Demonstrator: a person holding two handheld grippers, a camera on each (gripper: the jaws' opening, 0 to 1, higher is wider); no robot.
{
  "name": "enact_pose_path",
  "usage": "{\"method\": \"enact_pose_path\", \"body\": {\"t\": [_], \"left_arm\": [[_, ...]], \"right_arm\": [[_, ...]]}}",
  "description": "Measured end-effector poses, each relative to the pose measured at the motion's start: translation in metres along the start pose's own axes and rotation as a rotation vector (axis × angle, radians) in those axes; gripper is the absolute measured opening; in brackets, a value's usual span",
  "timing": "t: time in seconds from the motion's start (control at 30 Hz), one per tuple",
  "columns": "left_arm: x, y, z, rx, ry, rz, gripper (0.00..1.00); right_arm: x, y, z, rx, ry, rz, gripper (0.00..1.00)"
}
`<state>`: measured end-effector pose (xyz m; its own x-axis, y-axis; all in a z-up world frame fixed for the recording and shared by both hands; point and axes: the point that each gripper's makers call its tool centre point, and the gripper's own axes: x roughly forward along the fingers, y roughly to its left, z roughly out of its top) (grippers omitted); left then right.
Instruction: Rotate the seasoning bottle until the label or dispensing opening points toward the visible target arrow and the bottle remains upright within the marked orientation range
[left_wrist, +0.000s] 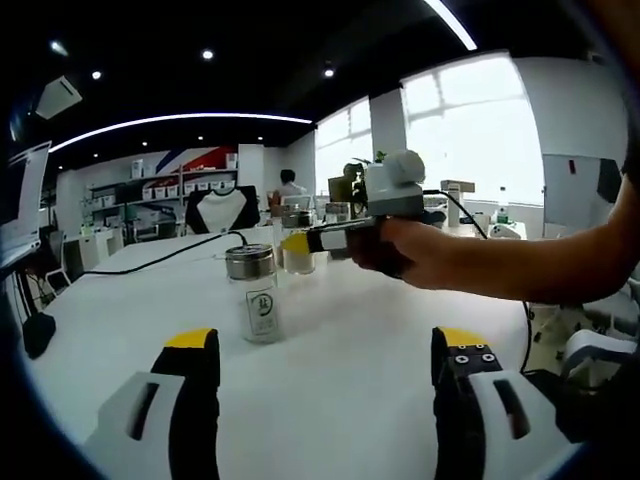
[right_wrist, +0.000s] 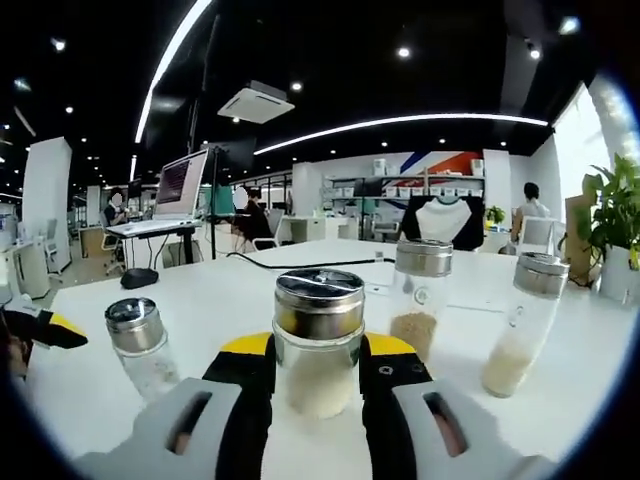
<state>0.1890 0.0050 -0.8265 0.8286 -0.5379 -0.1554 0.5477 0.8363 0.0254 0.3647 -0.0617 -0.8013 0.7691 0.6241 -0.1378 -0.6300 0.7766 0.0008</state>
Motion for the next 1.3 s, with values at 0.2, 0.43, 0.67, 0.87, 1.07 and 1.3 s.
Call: {"method": "enact_pose_path", "body": {"t": [0.2, 0.43, 0.67, 0.87, 1.07, 1.3], "left_arm": [[0.005, -0.003, -0.004, 0.013, 0.017, -0.001, 0.9], [0.01, -0.009, 0.0, -0.018, -0.002, -0.021, 0.9], [0.015, -0.016, 0.001, -0.013, -0.004, -0.024, 0.87], [0.018, -0.025, 0.003, -0.006, -0.01, -0.034, 0.82], [0.021, -0.039, 0.007, 0.023, -0.022, -0.058, 0.75], [0.031, -0.046, 0.0, 0.056, 0.004, -0.053, 0.69]], "right_arm": [[-0.015, 0.001, -0.007, 0.016, 0.004, -0.014, 0.31], [-0.039, 0.001, -0.02, 0.01, 0.004, -0.01, 0.31], [-0.068, 0.008, -0.017, 0.036, -0.02, 0.032, 0.31], [-0.089, 0.021, -0.01, 0.06, -0.047, 0.068, 0.31], [-0.105, 0.041, -0.011, 0.057, -0.067, 0.125, 0.31], [-0.117, 0.064, -0.021, 0.06, -0.054, 0.143, 0.31]]}}
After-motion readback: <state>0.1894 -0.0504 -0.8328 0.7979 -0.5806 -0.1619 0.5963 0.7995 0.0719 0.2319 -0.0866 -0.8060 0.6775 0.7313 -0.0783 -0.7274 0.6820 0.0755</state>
